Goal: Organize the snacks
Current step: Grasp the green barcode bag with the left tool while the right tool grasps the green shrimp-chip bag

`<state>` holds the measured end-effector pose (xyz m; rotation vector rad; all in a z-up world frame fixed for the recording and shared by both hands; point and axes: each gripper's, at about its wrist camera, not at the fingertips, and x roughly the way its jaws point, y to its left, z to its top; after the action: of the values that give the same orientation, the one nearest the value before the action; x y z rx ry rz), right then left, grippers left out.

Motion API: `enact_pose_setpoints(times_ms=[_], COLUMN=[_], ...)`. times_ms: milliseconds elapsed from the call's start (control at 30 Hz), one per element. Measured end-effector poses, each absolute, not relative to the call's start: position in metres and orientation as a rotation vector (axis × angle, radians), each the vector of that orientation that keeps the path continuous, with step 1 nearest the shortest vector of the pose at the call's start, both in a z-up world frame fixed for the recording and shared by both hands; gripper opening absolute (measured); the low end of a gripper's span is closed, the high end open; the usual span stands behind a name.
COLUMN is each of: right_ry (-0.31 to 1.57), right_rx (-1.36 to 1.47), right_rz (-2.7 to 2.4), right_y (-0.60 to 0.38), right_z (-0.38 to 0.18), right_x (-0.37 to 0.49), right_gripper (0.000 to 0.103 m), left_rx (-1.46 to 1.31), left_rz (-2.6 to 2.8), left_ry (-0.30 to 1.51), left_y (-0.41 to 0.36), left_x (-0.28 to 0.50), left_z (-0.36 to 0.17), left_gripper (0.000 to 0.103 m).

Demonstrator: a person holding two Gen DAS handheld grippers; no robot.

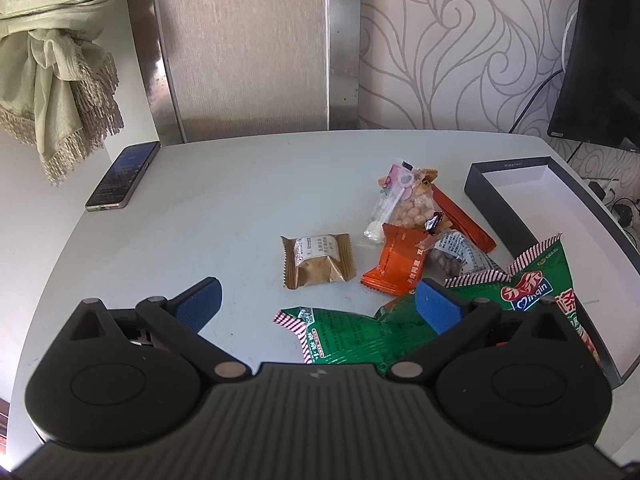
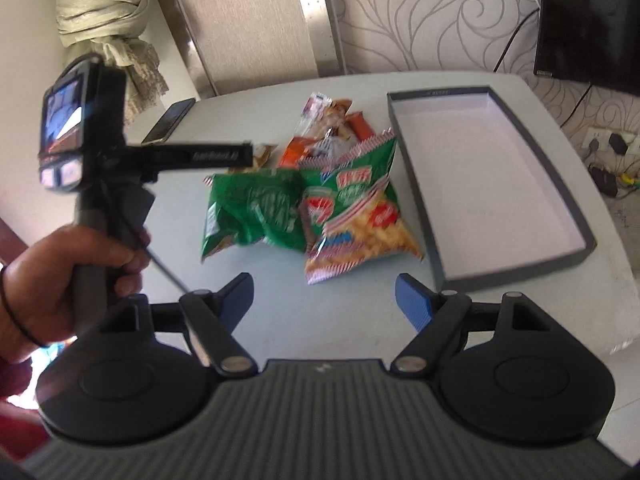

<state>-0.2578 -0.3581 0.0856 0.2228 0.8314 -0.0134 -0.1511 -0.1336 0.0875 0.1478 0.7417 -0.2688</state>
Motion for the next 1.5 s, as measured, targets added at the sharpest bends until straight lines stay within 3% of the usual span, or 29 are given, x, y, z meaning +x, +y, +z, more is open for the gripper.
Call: enact_pose_setpoints(times_ms=[500, 1500], right_ry=[0.845, 0.906], right_rx=[0.121, -0.023], right_rz=[-0.019, -0.045], right_y=[-0.364, -0.328], right_z=[0.068, 0.032], right_x=[-0.187, -0.145], right_gripper=[0.080, 0.084], left_rx=[0.162, 0.164], left_rz=[-0.275, -0.290], left_ry=[0.765, 0.772], left_y=[-0.145, -0.140], left_x=[-0.158, -0.154], left_z=[0.081, 0.070], left_gripper=[0.103, 0.103])
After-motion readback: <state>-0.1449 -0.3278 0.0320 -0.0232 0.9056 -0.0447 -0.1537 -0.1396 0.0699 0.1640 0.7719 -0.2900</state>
